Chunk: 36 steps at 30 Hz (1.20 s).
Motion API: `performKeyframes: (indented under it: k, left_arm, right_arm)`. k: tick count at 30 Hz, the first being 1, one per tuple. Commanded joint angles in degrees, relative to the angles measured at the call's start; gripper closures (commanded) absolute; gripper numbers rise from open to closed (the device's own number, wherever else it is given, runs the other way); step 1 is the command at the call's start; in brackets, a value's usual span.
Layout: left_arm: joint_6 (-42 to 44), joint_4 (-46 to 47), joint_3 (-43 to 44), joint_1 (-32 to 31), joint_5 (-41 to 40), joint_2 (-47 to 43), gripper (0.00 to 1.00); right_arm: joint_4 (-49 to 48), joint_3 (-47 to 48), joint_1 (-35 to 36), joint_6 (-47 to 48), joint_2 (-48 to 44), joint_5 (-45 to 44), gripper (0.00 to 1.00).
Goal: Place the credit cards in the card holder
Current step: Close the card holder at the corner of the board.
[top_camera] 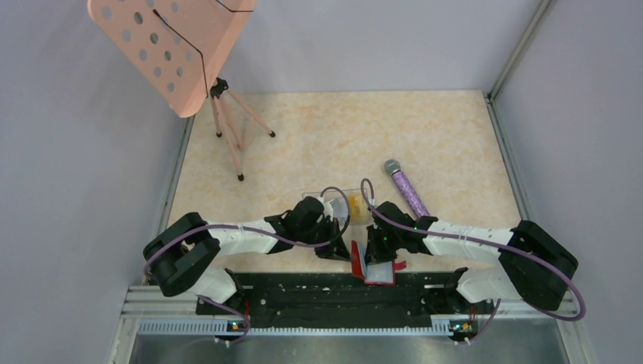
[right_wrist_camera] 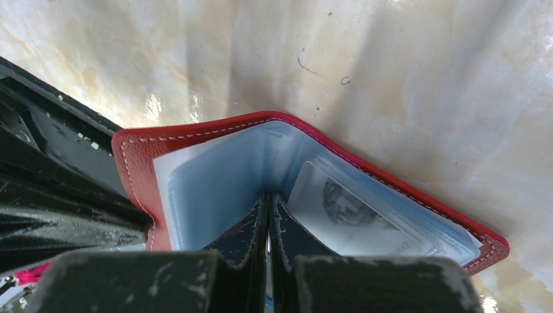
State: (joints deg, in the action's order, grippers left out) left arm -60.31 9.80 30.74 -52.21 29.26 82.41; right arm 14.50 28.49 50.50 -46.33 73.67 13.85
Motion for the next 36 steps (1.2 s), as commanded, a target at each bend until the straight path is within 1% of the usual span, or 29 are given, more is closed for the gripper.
performKeyframes:
  k: [1, 5, 9, 11, 13, 14, 15, 17, 21, 25, 28, 30, 34, 36]
  left_arm:
    - [0.63, 5.93, 3.29, -0.3, 1.05, 3.22, 0.97]
    - [-0.39, 9.39, 4.82, -1.3, 2.05, 6.68, 0.95]
    - [-0.62, 10.88, 8.27, -2.93, 3.24, 11.21, 0.93]
    - [-0.81, 11.69, 9.7, -3.72, 3.89, 13.38, 0.87]
    - [-1.3, 12.56, 10.68, -4.38, 4.24, 15.23, 0.75]
    - [-1.56, 13.05, 11.13, -4.58, 4.45, 16.09, 0.71]
    - [-1.75, 13.59, 11.58, -5.09, 4.65, 16.88, 0.67]
    - [-2.18, 14.28, 12.69, -5.71, 5.26, 18.81, 0.63]
    - [-3.14, 15.13, 14.18, -6.94, 6.44, 22.05, 0.6]
    - [-4.11, 15.57, 14.43, -7.85, 6.94, 23.77, 0.59]
    - [-4.12, 13.73, 14.76, -8.53, 6.63, 23.84, 0.58]
    - [-3.64, 10.86, 15.48, -8.85, 6.16, 23.66, 0.58]
    - [-0.28, 1.19, 17.77, -9.14, 4.2, 22.19, 0.57]
    - [0.26, -0.22, 18.1, -9.19, 3.83, 21.24, 0.56]
  right_arm:
    - [-2.02, -0.14, 0.9, -1.08, -1.86, -0.24, 1.0]
    - [1.13, 0.4, 0.89, -1.91, -6.14, -1.63, 1.0]
    - [7.12, 1.21, 0.86, -2.64, -11.03, -5.02, 0.99]
    - [10.89, 1.86, 0.76, -3.12, -13.17, -7.5, 0.98]
    - [15.33, 2.36, 0.83, -3.86, -14.21, -10.64, 0.97]
    - [17.31, 2.48, 0.76, -4.21, -14.6, -12.13, 0.97]
    - [19.31, 2.69, 0.82, -4.71, -15.01, -13.3, 0.97]
    - [22.7, 3.22, 0.82, -5.23, -16.24, -16.37, 0.97]
    - [26.17, 4.1, 0.73, -6.24, -20.26, -18.58, 0.97]
    - [27.18, 4.39, 0.61, -7.32, -23.82, -17.71, 0.97]
    - [28.47, 4.49, 0.15, -8.72, -25.58, -16.47, 0.97]
    - [28.81, 4.67, 0.13, -10.15, -26.56, -15.49, 0.97]
    - [28.72, 5.13, 0.14, -12.44, -28.15, -14.06, 0.97]
    - [27.32, 4.53, 0.16, -13.5, -28.09, -12.33, 0.97]
